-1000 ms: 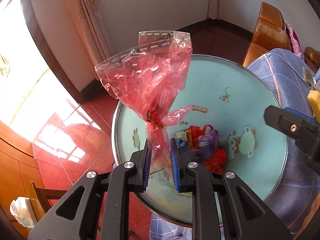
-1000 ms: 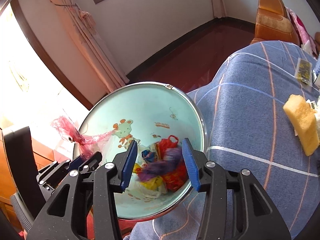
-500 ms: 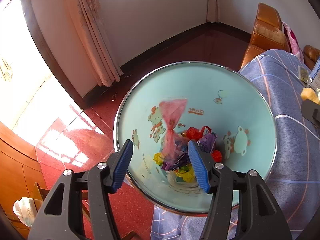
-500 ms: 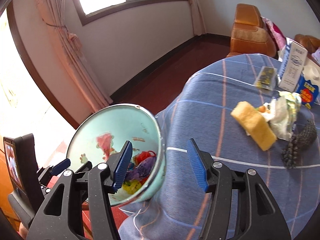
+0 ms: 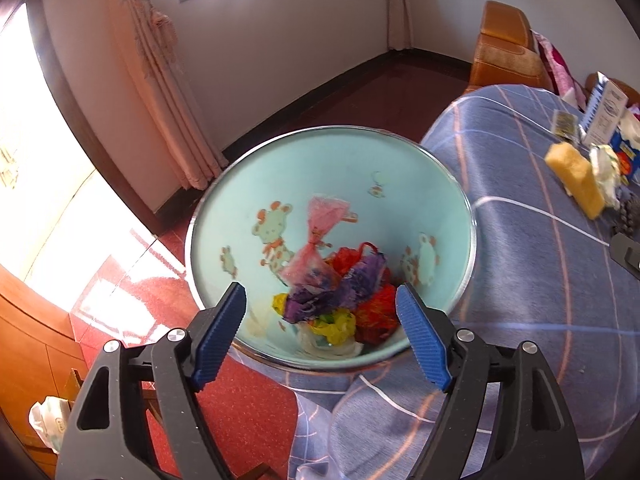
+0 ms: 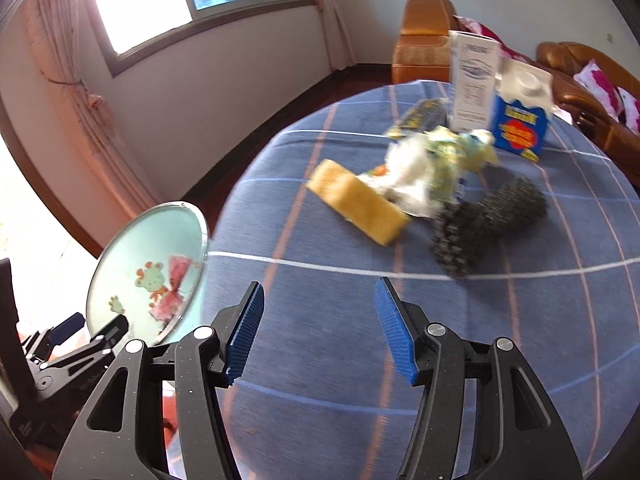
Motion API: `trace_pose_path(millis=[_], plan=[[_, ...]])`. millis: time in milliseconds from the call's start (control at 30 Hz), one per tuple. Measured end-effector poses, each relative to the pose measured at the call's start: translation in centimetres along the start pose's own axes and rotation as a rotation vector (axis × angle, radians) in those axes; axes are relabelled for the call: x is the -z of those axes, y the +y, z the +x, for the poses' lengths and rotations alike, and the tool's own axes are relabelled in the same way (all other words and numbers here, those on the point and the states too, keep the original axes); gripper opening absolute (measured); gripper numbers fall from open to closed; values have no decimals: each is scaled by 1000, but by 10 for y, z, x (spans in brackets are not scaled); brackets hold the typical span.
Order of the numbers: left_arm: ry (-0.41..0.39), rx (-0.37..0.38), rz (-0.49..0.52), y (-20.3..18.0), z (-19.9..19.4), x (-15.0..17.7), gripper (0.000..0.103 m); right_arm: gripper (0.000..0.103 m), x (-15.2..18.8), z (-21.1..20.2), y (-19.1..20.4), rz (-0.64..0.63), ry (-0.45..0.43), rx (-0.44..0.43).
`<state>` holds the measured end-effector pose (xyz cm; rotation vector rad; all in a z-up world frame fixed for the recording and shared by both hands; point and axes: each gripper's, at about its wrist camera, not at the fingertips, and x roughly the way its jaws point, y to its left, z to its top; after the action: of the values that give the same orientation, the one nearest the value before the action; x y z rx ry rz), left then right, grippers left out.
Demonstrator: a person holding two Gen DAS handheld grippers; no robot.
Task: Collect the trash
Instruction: 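Grasp the black scrubber with the right tool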
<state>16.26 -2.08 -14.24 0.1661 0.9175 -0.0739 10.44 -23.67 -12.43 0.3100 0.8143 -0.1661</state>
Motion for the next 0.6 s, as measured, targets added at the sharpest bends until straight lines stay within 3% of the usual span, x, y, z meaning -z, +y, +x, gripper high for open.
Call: trace_pose_path(millis=[267,433,600], plan=[[-4,48,104,-50,-9,11,77,57,13,-11,-87,137,8,89],[-5,71,136,-76,-11,4,77,57,-11,-12,-123,213,1,91],[-20,78,150,-89,-15,-8,77,57,-44,8,-128,298,22,66]])
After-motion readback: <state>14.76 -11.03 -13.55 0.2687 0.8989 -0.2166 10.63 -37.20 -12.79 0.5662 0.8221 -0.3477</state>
